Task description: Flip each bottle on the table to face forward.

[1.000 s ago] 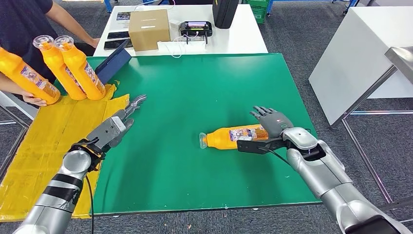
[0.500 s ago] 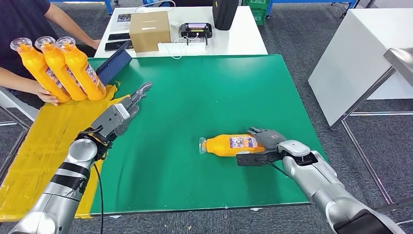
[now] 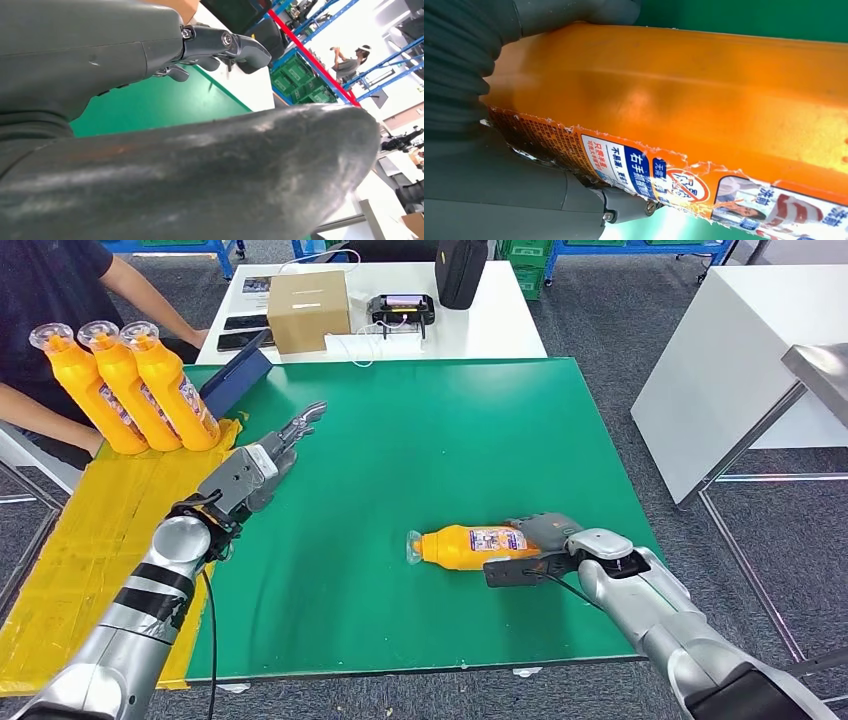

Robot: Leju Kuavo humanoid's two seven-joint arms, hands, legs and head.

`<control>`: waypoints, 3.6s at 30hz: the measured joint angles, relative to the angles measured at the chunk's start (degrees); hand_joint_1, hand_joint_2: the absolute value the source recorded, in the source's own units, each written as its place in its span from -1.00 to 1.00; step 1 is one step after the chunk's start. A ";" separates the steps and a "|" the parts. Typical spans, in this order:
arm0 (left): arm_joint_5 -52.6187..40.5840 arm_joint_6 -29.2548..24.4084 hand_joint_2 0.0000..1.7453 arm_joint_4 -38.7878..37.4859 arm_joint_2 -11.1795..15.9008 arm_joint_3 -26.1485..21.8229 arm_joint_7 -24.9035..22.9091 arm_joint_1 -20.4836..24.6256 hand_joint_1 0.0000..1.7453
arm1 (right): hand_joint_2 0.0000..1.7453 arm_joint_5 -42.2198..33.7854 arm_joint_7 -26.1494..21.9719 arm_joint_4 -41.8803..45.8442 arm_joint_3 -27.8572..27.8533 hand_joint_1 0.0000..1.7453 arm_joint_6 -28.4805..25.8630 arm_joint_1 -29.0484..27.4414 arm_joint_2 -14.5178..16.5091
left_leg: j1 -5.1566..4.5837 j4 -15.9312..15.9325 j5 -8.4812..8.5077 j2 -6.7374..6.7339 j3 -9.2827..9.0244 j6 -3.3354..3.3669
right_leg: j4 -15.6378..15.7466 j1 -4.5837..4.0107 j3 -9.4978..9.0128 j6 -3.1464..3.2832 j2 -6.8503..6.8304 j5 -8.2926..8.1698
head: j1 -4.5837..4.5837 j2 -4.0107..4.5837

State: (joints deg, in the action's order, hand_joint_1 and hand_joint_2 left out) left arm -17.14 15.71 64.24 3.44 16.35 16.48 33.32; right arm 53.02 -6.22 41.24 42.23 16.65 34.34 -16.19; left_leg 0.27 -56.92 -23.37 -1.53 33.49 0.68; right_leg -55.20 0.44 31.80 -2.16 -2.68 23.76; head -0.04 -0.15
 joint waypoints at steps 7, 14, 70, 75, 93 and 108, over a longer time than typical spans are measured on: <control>11.79 3.89 -1.00 3.41 0.37 -3.21 -5.74 -5.31 -1.00 | 1.00 -21.35 10.32 10.05 -11.06 1.00 -11.55 -8.46 4.03 | 0.00 0.03 0.03 -0.07 0.20 0.01 | -0.03 -0.01 -0.49 -0.02 0.00 -0.04 | 0.02 0.00; 28.48 6.31 -1.00 14.48 -1.73 -7.43 -11.19 -14.67 -1.00 | 1.00 -36.54 12.79 32.71 -21.96 1.00 -15.03 -19.17 11.06 | -0.02 -0.01 0.30 0.00 1.20 -0.10 | -0.18 -0.02 0.66 0.09 -0.06 -0.17 | -0.05 0.00; 35.77 7.65 1.00 28.82 -6.86 1.35 -9.61 -23.39 1.00 | 1.00 -22.64 11.99 50.03 1.80 1.00 -12.52 -18.54 15.31 | -0.11 0.00 0.35 0.15 1.79 -0.06 | -0.18 0.04 1.14 0.06 -0.29 -0.18 | -0.01 0.00; 35.74 7.77 1.00 28.82 -6.78 1.34 -9.46 -23.39 1.00 | 1.00 -22.70 11.96 50.03 2.07 1.00 -12.52 -18.54 15.26 | -0.12 0.00 0.35 0.15 1.80 -0.06 | -0.18 0.05 1.13 0.06 -0.29 -0.18 | 0.00 0.00; -12.35 -11.25 1.00 30.11 -3.89 1.17 -6.08 -21.03 1.00 | 1.00 -12.81 13.47 55.72 -2.61 -1.00 -18.24 -26.22 13.90 | -0.11 0.00 0.35 0.16 1.82 -0.06 | -0.18 0.04 1.20 0.06 -0.28 -0.17 | -0.01 0.00; -64.44 -24.18 1.00 4.84 8.84 1.64 -11.82 -8.83 1.00 | 1.00 -13.86 8.95 66.99 -17.52 -1.00 -18.76 -34.41 8.97 | -0.11 0.00 0.38 0.00 1.79 -0.04 | -0.19 0.04 1.24 0.07 -0.20 -0.21 | -0.01 0.00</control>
State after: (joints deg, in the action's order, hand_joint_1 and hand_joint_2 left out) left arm -81.58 -8.46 69.08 12.27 17.99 4.66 24.50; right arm 39.16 2.73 108.23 24.71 -2.11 -0.06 -7.22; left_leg 0.15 -56.92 -22.98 -1.53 35.29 0.64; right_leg -55.38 0.48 33.04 -2.09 -2.88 23.55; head -0.05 -0.15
